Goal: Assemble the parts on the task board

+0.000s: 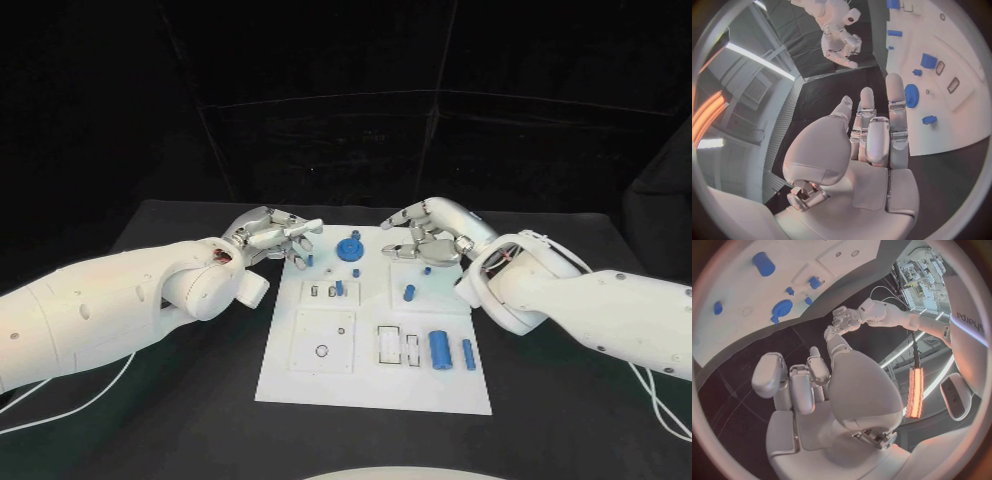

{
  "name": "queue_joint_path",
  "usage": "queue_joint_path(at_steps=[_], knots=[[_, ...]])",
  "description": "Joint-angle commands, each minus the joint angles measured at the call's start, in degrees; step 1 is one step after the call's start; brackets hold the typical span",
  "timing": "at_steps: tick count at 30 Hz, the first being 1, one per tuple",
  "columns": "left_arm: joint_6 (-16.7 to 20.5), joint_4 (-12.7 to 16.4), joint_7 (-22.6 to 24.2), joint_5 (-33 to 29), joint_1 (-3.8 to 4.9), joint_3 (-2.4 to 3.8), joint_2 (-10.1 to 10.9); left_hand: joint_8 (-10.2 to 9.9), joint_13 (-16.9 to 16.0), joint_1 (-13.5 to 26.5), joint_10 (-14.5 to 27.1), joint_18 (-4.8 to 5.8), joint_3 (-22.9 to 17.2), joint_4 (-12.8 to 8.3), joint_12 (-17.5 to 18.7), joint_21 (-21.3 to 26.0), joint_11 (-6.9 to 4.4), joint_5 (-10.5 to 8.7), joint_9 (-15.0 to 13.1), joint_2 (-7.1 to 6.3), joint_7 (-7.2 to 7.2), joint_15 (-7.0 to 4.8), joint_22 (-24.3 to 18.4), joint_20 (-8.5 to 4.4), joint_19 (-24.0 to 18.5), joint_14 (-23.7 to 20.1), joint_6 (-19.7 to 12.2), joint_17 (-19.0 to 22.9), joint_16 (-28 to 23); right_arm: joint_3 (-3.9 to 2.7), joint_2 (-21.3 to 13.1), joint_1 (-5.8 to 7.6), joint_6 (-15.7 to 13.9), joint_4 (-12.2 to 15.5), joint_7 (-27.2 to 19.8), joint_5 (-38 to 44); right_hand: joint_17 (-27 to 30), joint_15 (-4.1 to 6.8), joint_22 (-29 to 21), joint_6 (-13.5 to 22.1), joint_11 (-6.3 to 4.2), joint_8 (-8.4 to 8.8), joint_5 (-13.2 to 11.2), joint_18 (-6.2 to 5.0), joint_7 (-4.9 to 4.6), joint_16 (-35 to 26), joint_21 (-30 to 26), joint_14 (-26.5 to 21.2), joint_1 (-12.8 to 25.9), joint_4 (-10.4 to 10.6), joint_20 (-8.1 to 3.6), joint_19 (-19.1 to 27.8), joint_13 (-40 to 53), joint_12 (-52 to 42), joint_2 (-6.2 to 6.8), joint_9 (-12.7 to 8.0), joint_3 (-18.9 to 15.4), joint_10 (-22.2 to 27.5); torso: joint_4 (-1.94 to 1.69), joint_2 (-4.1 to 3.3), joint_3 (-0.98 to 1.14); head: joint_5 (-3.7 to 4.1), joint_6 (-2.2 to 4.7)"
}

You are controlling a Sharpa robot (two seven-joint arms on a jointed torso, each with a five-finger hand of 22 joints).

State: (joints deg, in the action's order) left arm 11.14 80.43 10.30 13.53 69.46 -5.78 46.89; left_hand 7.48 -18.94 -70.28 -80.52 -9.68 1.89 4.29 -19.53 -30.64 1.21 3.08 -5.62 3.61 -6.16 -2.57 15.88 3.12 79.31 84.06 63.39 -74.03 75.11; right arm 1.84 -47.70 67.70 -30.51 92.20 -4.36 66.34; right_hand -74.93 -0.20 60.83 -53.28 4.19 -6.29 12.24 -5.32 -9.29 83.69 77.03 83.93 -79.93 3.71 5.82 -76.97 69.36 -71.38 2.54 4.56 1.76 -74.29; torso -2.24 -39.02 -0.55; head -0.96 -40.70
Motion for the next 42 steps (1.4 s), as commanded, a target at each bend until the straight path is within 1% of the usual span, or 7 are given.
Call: queue_joint_path(at_steps=[1, 3, 6, 9, 18, 24, 42], knots=[[-6.32, -0.45, -16.81, 14.22, 0.76, 0.06, -0.81, 1.53, -4.23, 1.01, 1.46, 0.23, 1.13, 0.83, -5.02, -5.37, -0.12, 0.21, -0.72, -0.19, 0.50, -0.30, 5.24, -0.31, 0.91, 4.11, -0.44, -4.97, 4.27, -0.01, -1.56, 1.03, 4.08, 0.99, -4.23, -10.74, -3.65, 0.49, -0.25, -0.51, -0.04, -0.36, 0.26, -0.34, 0.09, -0.35, -0.42, 3.20, -0.02, -0.11, 0.01, 0.51, 0.03, 0.00, -0.37, -0.01, 0.04, 0.07, 0.23, 0.50, 0.39, -0.18, -0.08], [-8.19, -0.91, -21.25, 18.44, 1.30, 0.06, -1.61, 3.92, -10.49, 1.67, 3.93, 0.90, 2.05, 2.07, -12.29, -12.56, -0.78, 0.64, -1.91, 0.09, 0.67, -0.25, 12.93, -0.71, 1.02, 4.38, -0.90, -8.20, 7.55, -0.01, -2.59, 1.60, 4.51, 1.13, -4.27, -12.56, -3.62, 0.53, -0.24, -0.61, -0.08, -0.42, 0.27, -0.33, 0.13, -0.39, -0.45, 3.21, 0.13, -0.03, -0.04, 0.46, 0.13, -0.13, -0.44, -0.02, -0.04, -0.09, 0.24, 0.62, 0.53, -0.19, -0.10], [-11.64, -1.78, -27.96, 26.14, 2.22, 0.06, -3.34, 11.82, -30.69, 3.06, 7.21, 3.28, 5.53, 6.01, -34.46, -30.38, -1.22, 0.20, -6.45, 0.85, 2.42, -1.48, 33.07, -1.03, 3.17, 5.42, -3.32, -13.92, 13.05, -0.01, -3.71, 2.26, 5.01, 0.89, -4.20, -14.73, -3.55, 0.59, -0.29, -0.74, -0.13, -0.51, 0.34, -0.33, 0.19, -0.48, -0.51, 3.21, 0.32, 0.07, -0.11, 0.42, 0.23, -0.29, -0.53, -0.05, -0.17, -0.30, 0.30, 0.82, 0.77, -0.41, -0.09], [-14.34, -2.47, -32.49, 30.79, 3.04, 0.06, -4.93, 15.98, -33.91, 3.60, 8.09, 3.98, 7.08, 8.07, -38.27, -35.72, -1.22, -0.13, -9.05, 1.94, 2.08, -1.74, 39.80, -1.02, 3.54, 5.63, -4.84, -14.83, 13.88, -0.01, -4.22, 2.60, 5.18, 0.69, -4.19, -15.64, -3.43, 0.62, -0.40, -0.83, -0.17, -0.57, 0.38, -0.35, 0.22, -0.57, -0.58, 3.19, 0.38, 0.10, -0.14, 0.44, 0.24, -0.33, -0.57, -0.05, -0.22, -0.38, 0.41, 0.88, 0.96, -0.51, -0.20], [-20.61, -5.49, -38.28, 39.22, 5.76, -1.24, -9.90, 24.63, -37.89, 3.95, 7.38, 5.32, 10.73, 11.22, -43.29, -44.00, -1.85, -0.30, -15.14, 2.87, 2.61, -1.87, 50.77, -1.44, 4.72, 5.94, -8.97, -15.97, 14.89, 0.00, -4.72, 3.26, 5.49, -0.22, -3.68, -16.48, -3.27, 0.65, -0.53, -0.90, -0.20, -0.62, 0.40, -0.37, 0.25, -0.68, -0.66, 3.17, 0.44, 0.12, -0.17, 0.47, 0.27, -0.40, -0.58, -0.06, -0.30, -0.47, 0.52, 0.91, 0.94, -0.71, -0.50], [-22.31, -7.39, -39.40, 41.85, 6.56, -2.28, -12.97, 27.11, -38.77, 4.52, 6.81, 5.59, 12.01, 11.87, -44.52, -45.42, -2.10, -0.22, -17.14, 2.89, 2.91, -2.00, 52.76, -1.61, 4.97, 5.94, -9.88, -15.97, 14.89, 0.00, -4.60, 3.38, 5.57, -0.57, -3.28, -16.58, -3.21, 0.67, -0.58, -0.93, -0.22, -0.64, 0.40, -0.37, 0.27, -0.73, -0.70, 3.16, 0.49, 0.13, -0.19, 0.47, 0.29, -0.44, -0.53, -0.08, -0.37, -0.53, 0.50, 0.84, 0.86, -0.70, -0.64], [-23.30, -9.88, -39.94, 42.82, 6.83, -2.62, -16.47, 28.60, -39.31, 4.31, 6.50, 5.72, 12.60, 11.72, -45.29, -46.04, -2.24, -0.22, -18.50, 3.04, 3.04, -2.13, 53.63, -1.71, 5.06, 5.94, -10.75, -15.97, 14.89, 0.00, -3.80, 3.42, 5.53, -1.28, -3.09, -16.60, -3.18, 0.72, -0.56, -0.83, -0.26, -0.61, 0.62, -0.36, 0.30, -0.79, -0.73, 3.18, 0.45, 0.06, -0.25, 0.40, 0.34, -0.55, -0.53, -0.16, -0.48, -0.70, 0.41, 0.81, 0.73, -0.64, -1.28]])
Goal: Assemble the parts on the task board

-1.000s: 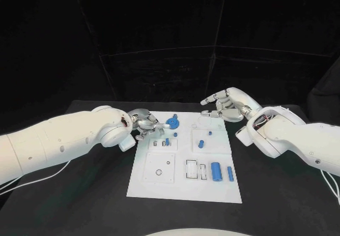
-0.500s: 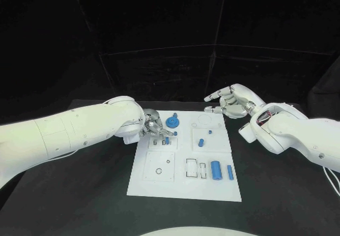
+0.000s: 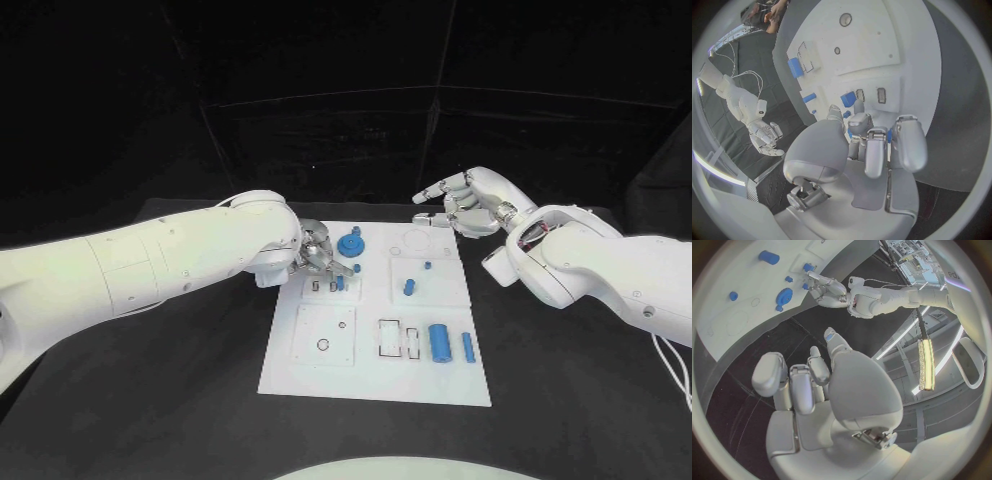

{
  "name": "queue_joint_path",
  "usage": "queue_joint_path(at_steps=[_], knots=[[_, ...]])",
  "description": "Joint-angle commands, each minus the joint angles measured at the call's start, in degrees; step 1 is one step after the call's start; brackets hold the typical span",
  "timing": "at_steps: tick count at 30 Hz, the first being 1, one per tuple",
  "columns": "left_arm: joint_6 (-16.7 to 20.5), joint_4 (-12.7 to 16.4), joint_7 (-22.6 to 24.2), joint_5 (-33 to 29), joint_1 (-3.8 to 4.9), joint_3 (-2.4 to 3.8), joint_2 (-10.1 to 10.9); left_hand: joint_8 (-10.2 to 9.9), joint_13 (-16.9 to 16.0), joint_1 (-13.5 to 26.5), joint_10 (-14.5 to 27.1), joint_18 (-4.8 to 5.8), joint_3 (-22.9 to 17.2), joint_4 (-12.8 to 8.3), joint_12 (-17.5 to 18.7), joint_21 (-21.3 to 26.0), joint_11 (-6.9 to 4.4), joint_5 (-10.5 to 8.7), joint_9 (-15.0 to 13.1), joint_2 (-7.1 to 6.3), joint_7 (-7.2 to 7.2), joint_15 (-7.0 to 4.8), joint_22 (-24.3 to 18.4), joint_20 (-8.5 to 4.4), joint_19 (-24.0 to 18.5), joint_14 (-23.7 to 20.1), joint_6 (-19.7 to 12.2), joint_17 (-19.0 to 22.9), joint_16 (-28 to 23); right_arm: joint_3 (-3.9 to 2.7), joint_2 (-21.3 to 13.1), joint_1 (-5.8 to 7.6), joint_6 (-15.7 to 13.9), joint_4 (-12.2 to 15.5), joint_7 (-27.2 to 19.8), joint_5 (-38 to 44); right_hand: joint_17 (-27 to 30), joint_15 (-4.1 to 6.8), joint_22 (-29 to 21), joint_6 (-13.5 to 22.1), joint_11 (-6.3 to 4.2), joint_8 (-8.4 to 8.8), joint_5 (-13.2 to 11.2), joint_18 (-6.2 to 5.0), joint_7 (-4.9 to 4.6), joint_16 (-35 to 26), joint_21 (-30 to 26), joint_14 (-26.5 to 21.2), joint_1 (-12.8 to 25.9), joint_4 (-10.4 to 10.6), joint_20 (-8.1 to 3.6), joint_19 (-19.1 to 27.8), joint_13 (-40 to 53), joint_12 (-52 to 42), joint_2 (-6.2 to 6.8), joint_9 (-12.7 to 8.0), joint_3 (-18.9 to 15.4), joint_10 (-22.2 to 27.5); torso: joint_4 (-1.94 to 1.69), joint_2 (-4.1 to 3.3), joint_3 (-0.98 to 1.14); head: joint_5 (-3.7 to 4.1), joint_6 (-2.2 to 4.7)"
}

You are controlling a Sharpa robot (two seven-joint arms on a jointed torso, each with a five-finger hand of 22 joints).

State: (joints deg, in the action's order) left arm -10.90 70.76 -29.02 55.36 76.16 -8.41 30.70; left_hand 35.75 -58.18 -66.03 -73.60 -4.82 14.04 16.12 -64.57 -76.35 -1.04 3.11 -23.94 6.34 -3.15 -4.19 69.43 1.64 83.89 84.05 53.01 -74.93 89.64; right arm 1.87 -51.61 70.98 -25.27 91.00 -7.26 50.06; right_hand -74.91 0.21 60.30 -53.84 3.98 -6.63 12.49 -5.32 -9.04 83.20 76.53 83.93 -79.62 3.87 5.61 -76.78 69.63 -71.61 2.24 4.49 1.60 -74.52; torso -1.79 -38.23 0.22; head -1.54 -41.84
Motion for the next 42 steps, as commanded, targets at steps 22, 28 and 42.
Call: queue_joint_path(at_steps=[22, 28, 42], knots=[[-1.99, -1.41, -0.75, 1.02, 0.13, -0.62, -2.31, 1.52, 0.07, -1.51, -0.19, 0.86, 0.27, -1.11, -0.39, -0.47, 0.03, -0.19, -1.38, 0.56, -0.01, -0.48, 0.32, -0.21, 0.31, 5.95, -1.42, -15.07, 0.36, -0.04, 0.87, 0.14, 1.04, -1.12, 0.42, -0.33, -3.12, 0.36, -0.12, -0.17, -0.08, -0.23, 0.84, -0.35, 0.06, -0.40, -0.32, 3.19, 0.04, -0.18, -0.11, 0.17, -0.10, -0.22, -0.33, -0.17, -0.37, -0.46, -0.08, 0.03, -0.06, 0.05, -0.87], [-2.05, -1.32, -0.76, 1.02, 0.13, -0.63, -2.39, 1.85, 0.07, -2.04, -0.17, 0.84, 0.10, -1.52, -0.46, -0.44, 0.03, -0.18, -1.70, 0.69, 0.00, -0.47, 0.29, -0.20, 0.23, 5.95, -1.62, -15.07, 0.36, -0.04, 1.04, 0.14, 1.29, -1.40, 0.59, -0.33, -3.00, 0.37, -0.26, -0.11, -0.08, -0.21, 1.02, -0.37, 0.05, -0.49, -0.40, 3.17, 0.01, -0.21, -0.12, 0.22, -0.23, -0.12, -0.37, -0.21, -0.38, -0.39, -0.06, 0.06, -0.04, 0.10, -0.98], [-1.26, -1.14, -0.76, 1.02, 0.13, -0.63, -2.42, 2.72, 0.10, -13.07, 0.21, 0.69, -9.33, -9.82, -0.49, -0.15, -0.74, -0.05, -3.02, 5.14, 0.79, -1.13, 0.08, -0.71, -0.13, 5.95, -3.58, -15.07, 0.36, -0.03, 1.43, 0.13, 1.70, -2.07, 0.74, -0.33, -2.86, 0.37, -0.41, 0.02, -0.07, -0.15, 1.21, -0.39, 0.03, -0.60, -0.50, 3.15, -0.04, -0.24, -0.14, 0.26, -0.37, -0.01, -0.41, -0.27, -0.40, -0.30, -0.05, -0.01, -0.07, 0.09, -1.12]])
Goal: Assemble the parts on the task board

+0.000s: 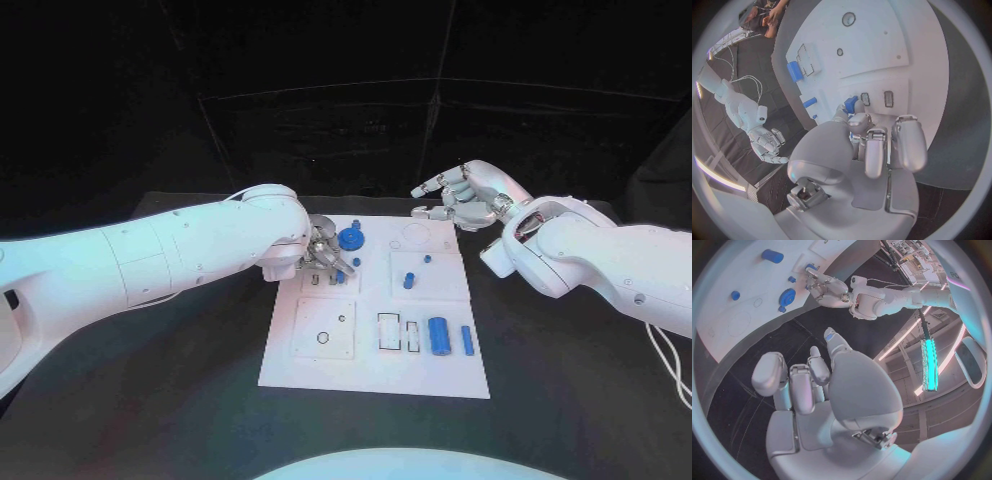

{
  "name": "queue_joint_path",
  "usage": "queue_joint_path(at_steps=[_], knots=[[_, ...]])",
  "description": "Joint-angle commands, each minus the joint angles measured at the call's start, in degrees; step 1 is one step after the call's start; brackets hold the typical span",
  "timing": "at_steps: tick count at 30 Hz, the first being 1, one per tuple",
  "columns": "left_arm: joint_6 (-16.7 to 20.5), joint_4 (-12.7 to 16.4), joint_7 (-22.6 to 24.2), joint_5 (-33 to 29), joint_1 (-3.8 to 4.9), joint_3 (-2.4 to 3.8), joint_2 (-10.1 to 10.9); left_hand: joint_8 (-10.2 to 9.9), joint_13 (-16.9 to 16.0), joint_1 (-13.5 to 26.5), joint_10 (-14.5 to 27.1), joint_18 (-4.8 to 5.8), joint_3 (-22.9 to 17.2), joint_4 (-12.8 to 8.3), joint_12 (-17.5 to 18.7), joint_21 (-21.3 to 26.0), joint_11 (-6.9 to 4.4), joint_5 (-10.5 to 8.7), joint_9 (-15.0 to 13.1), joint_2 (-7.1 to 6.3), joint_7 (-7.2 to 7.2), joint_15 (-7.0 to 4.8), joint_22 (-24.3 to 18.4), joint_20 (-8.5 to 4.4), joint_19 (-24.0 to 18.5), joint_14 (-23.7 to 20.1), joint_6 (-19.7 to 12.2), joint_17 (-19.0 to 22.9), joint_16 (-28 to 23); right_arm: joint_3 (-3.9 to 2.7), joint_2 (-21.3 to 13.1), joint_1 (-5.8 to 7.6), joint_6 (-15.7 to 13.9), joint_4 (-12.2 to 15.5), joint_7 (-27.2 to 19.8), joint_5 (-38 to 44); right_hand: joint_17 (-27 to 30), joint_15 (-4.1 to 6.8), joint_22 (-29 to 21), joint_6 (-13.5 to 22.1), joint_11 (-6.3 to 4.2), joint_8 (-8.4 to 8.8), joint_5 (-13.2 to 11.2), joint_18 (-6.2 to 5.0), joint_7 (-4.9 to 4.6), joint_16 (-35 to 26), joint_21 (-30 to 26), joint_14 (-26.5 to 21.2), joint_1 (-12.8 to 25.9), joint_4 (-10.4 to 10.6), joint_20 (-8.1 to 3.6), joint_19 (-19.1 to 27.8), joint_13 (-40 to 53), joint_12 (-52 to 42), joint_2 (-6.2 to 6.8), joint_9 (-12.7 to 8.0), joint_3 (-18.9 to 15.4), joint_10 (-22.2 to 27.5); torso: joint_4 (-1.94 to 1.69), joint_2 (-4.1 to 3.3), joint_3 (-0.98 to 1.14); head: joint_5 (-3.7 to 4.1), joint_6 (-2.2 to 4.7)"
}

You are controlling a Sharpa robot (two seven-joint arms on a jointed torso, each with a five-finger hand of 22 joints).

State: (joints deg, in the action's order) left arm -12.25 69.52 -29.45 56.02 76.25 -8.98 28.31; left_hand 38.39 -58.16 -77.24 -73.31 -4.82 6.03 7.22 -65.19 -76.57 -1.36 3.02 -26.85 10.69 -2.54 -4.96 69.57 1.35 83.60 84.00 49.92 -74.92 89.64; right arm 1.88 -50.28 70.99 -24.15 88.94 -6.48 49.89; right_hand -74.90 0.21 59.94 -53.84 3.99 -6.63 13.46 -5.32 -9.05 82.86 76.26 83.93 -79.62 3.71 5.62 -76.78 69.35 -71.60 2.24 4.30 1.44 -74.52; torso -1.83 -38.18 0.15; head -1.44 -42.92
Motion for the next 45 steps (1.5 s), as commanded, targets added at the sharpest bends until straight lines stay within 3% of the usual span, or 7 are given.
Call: queue_joint_path(at_steps=[1, 4, 7, 15, 21, 34, 45], knots=[[0.24, 0.13, -0.30, 0.35, 0.03, -0.06, -0.03, -0.01, 0.14, -2.33, 0.01, 0.68, -2.39, -1.49, 0.22, 0.09, -0.39, 0.06, -0.13, 0.88, 0.10, -0.41, -0.06, -0.52, 0.14, 6.00, -0.70, -15.08, 0.36, -0.04, 0.14, 0.13, 0.61, -0.03, -0.06, -0.16, -2.80, 0.38, -0.11, 0.05, -0.07, -0.14, 0.35, -0.40, 0.03, -0.32, -0.28, 3.13, -0.07, -0.11, -0.14, 0.28, -0.14, 0.01, -0.44, -0.10, -0.23, -0.27, 0.00, -0.06, -0.02, -0.02, -0.05], [0.55, 0.16, -0.23, 0.35, 0.03, -0.06, 0.04, -0.21, 0.40, -3.34, 0.23, 0.65, -7.24, -3.63, 0.54, 0.28, -0.31, 0.07, -0.28, 0.73, -0.07, -0.40, -0.19, -0.60, 0.02, 6.00, -1.35, -15.08, 0.36, -0.03, 0.24, 0.12, 0.72, 0.01, -0.10, -0.09, -2.79, 0.38, -0.24, 0.09, -0.07, -0.13, 0.50, -0.42, 0.02, -0.34, -0.36, 3.14, -0.17, -0.17, -0.15, 0.32, -0.18, 0.04, -0.49, -0.13, -0.20, -0.25, 0.01, -0.06, 0.00, -0.12, -0.12], [0.50, 0.21, -0.15, 0.35, 0.03, -0.06, 0.17, -0.22, 0.60, -2.37, 0.26, 0.66, -11.99, -4.99, 0.70, 0.38, -0.36, 0.09, -0.47, -0.76, -0.23, -0.20, -0.17, -0.44, -0.03, 6.00, -1.58, -15.08, 0.36, -0.03, 0.33, 0.12, 0.89, 0.06, -0.09, 0.08, -2.79, 0.38, -0.38, 0.10, -0.07, -0.13, 0.55, -0.45, 0.02, -0.35, -0.44, 3.14, -0.20, -0.20, -0.15, 0.38, -0.21, 0.07, -0.51, -0.13, -0.20, -0.23, 0.02, -0.04, 0.02, -0.09, -0.16], [0.54, 1.13, 0.07, -0.33, 0.03, -0.05, 1.02, 0.67, 1.41, 6.20, 0.09, 0.39, -30.74, -7.21, 0.91, 1.07, -0.05, 0.17, -1.61, -7.90, -0.66, 0.24, -0.50, -0.43, -0.22, 6.00, -1.49, -15.08, 0.36, -0.03, 0.42, 0.12, 1.15, 0.05, -0.08, 0.21, -2.76, 0.38, -0.44, 0.11, -0.07, -0.14, 0.96, -0.45, 0.01, -0.40, -0.50, 3.15, -0.27, -0.26, -0.16, 0.38, -0.24, 0.07, -0.56, -0.17, -0.19, -0.24, -0.04, -0.01, -0.03, -0.05, -0.18], [2.91, 2.88, 0.39, -2.17, 0.03, -0.02, 2.63, 1.40, 2.04, 8.75, 0.02, 0.47, -37.51, -8.74, 1.15, 1.32, -0.04, 0.10, -2.37, -10.83, -0.39, 0.06, -0.56, -0.15, -0.21, 6.00, -1.76, -15.08, 0.36, -0.03, 0.54, 0.12, 1.27, -0.11, -0.08, 0.23, -2.76, 0.38, -0.46, 0.11, -0.07, -0.15, 1.10, -0.45, 0.00, -0.41, -0.52, 3.15, -0.24, -0.25, -0.17, 0.37, -0.28, 0.09, -0.57, -0.18, -0.21, -0.22, -0.10, 0.04, 0.03, -0.11, -0.19], [14.93, 8.96, 1.82, -2.29, -0.25, -0.08, 7.42, 2.45, 1.27, 9.91, -1.21, 0.71, -43.52, -10.45, 0.16, 0.55, -0.14, 0.06, -3.31, -13.46, -0.28, -0.07, 0.79, -0.21, 0.30, 6.00, -1.59, -15.08, 0.36, -0.02, 0.41, 0.11, 1.12, -0.37, -0.35, 0.23, -2.53, 0.37, -1.01, 0.08, -0.05, -0.18, 1.38, -0.54, -0.01, -0.58, -0.82, 3.11, -0.07, -0.15, -0.17, 0.60, -0.39, 0.16, -0.65, -0.19, -0.27, -0.17, -0.22, 0.04, 0.01, -0.76, -0.32], [23.72, 11.33, 4.41, 3.25, -2.50, -0.13, 9.19, 2.67, 0.89, 10.14, -1.67, 0.81, -44.53, -10.59, -0.25, 0.17, -0.22, 0.05, -3.48, -14.19, -0.20, -0.11, 1.34, -0.25, 0.51, 6.00, -1.37, -15.08, 0.36, -0.02, 0.02, 0.11, 1.00, -0.32, -0.51, 0.23, -2.55, 0.37, -1.04, 0.07, -0.05, -0.19, 1.44, -0.55, -0.01, -0.58, -0.84, 3.12, 0.00, -0.10, -0.17, 0.61, -0.40, 0.17, -0.68, -0.20, -0.29, -0.17, -0.28, 0.07, 0.05, -1.07, -0.50]])
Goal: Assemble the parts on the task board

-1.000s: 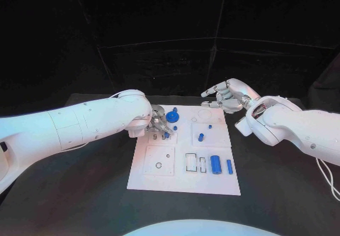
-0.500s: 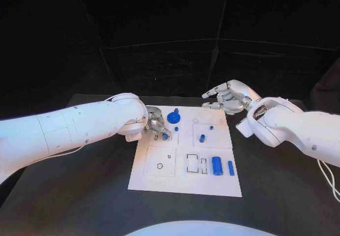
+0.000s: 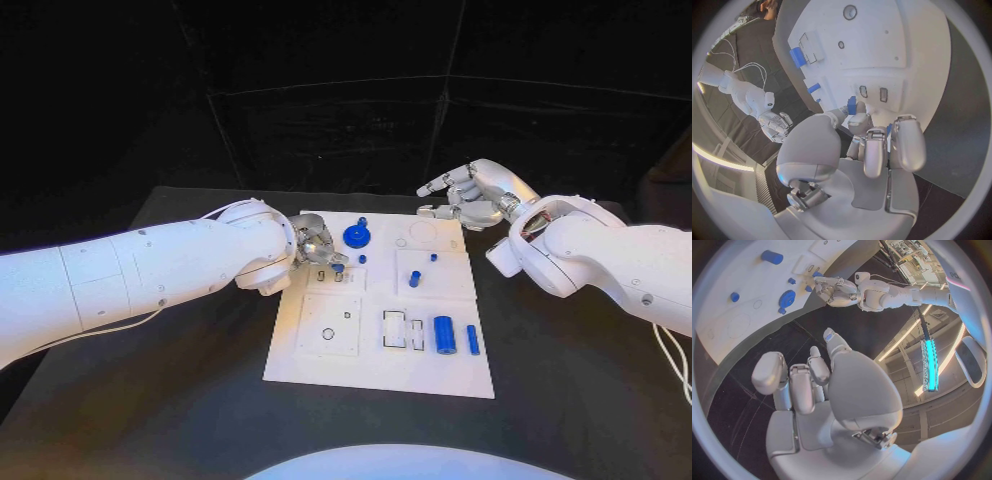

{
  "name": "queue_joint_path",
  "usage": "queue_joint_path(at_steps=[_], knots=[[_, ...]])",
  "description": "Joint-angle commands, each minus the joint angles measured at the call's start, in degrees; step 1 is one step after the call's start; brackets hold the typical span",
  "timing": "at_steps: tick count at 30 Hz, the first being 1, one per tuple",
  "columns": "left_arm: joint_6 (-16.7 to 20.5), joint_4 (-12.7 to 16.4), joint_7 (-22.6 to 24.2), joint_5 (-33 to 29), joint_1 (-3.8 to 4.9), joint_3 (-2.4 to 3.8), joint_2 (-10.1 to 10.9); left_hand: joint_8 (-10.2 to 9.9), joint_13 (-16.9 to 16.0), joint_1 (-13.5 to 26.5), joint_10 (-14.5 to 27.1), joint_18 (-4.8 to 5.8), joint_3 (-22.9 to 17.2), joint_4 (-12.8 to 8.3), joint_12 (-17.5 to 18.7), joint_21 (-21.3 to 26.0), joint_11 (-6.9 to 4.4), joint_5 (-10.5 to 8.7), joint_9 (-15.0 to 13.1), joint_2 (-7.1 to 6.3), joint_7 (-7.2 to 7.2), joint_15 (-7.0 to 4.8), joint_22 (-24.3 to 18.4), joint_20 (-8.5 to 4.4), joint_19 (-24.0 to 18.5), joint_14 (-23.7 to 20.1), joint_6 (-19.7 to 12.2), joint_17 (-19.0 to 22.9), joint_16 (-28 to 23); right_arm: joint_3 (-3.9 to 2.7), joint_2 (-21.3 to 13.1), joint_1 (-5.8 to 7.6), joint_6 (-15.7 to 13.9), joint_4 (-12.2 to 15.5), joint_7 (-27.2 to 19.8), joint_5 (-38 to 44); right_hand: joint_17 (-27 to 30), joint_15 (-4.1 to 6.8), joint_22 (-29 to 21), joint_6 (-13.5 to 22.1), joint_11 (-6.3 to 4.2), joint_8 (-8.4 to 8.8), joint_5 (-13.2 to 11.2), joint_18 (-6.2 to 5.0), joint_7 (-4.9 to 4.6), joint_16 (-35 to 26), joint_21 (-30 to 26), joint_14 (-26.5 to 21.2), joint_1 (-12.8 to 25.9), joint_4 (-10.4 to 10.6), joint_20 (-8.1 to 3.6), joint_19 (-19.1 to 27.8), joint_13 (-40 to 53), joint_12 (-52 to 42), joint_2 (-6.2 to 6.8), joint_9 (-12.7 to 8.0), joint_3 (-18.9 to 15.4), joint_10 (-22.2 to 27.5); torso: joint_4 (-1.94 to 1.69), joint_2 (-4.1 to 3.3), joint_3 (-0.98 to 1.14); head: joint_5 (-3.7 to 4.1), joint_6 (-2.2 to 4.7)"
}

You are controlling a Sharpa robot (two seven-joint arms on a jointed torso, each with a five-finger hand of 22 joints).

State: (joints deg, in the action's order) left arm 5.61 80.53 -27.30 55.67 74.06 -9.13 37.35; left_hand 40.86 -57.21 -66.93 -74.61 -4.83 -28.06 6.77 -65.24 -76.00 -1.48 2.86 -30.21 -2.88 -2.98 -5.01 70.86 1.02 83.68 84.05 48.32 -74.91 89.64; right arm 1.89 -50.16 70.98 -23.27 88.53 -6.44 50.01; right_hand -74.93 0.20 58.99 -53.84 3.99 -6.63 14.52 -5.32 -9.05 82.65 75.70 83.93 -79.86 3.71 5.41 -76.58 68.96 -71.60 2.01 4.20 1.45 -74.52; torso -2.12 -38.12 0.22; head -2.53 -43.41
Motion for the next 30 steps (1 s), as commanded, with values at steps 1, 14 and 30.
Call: queue_joint_path(at_steps=[1, 14, 30], knots=[[6.26, 0.36, 2.34, 3.98, -0.48, 0.01, 0.18, 0.20, -0.05, -0.16, -0.37, 0.81, -10.44, -10.14, -0.20, -0.39, -0.09, 0.20, -0.11, -0.63, 0.24, -0.06, 0.05, 0.08, 0.43, 5.95, 0.23, -15.09, 0.36, -0.03, -0.12, 0.12, 0.12, 0.08, -0.55, 0.11, -2.52, 0.37, -0.08, 0.07, -0.05, -0.19, 0.38, -0.54, -0.01, -0.37, -0.28, 3.11, 0.23, -0.11, 0.04, 0.40, -0.02, 0.16, -0.45, -0.09, -0.30, -0.17, -0.01, 0.01, -0.01, 0.00, -0.06], [8.01, -0.20, 2.81, 7.48, -2.60, -0.01, -0.18, 0.35, -0.72, -0.13, -1.00, 0.91, -11.65, -10.31, -0.81, -0.79, -0.22, 0.23, -0.23, -1.40, 0.33, -0.17, 0.62, -0.02, 0.68, 5.95, 0.49, -15.09, 0.36, -0.03, -0.26, 0.12, 0.12, -0.08, -0.61, 0.11, -2.52, 0.37, -0.08, 0.07, -0.05, -0.19, 0.38, -0.54, -0.01, -0.37, -0.28, 3.11, 0.23, -0.11, 0.04, 0.40, -0.02, 0.16, -0.45, -0.09, -0.30, -0.17, 0.23, -0.08, 0.04, -0.27, -0.14], [1.62, -0.23, -0.12, 7.96, -2.86, -0.03, -0.43, 0.37, -0.59, -0.14, -1.01, 0.93, -12.07, -10.36, -0.74, -0.86, -0.23, 0.23, -0.26, -1.63, 0.33, -0.19, 0.73, -0.04, 0.73, 5.95, 0.54, -15.09, 0.36, -0.02, -0.10, 0.11, 0.31, -0.28, -0.69, 0.11, -2.57, 0.37, -0.06, 0.06, -0.05, -0.21, 0.41, -0.53, -0.01, -0.36, -0.28, 3.13, 0.34, -0.04, 0.04, 0.38, -0.01, 0.14, -0.48, -0.10, -0.34, -0.20, 0.16, -0.06, 0.03, -0.28, -0.25]])
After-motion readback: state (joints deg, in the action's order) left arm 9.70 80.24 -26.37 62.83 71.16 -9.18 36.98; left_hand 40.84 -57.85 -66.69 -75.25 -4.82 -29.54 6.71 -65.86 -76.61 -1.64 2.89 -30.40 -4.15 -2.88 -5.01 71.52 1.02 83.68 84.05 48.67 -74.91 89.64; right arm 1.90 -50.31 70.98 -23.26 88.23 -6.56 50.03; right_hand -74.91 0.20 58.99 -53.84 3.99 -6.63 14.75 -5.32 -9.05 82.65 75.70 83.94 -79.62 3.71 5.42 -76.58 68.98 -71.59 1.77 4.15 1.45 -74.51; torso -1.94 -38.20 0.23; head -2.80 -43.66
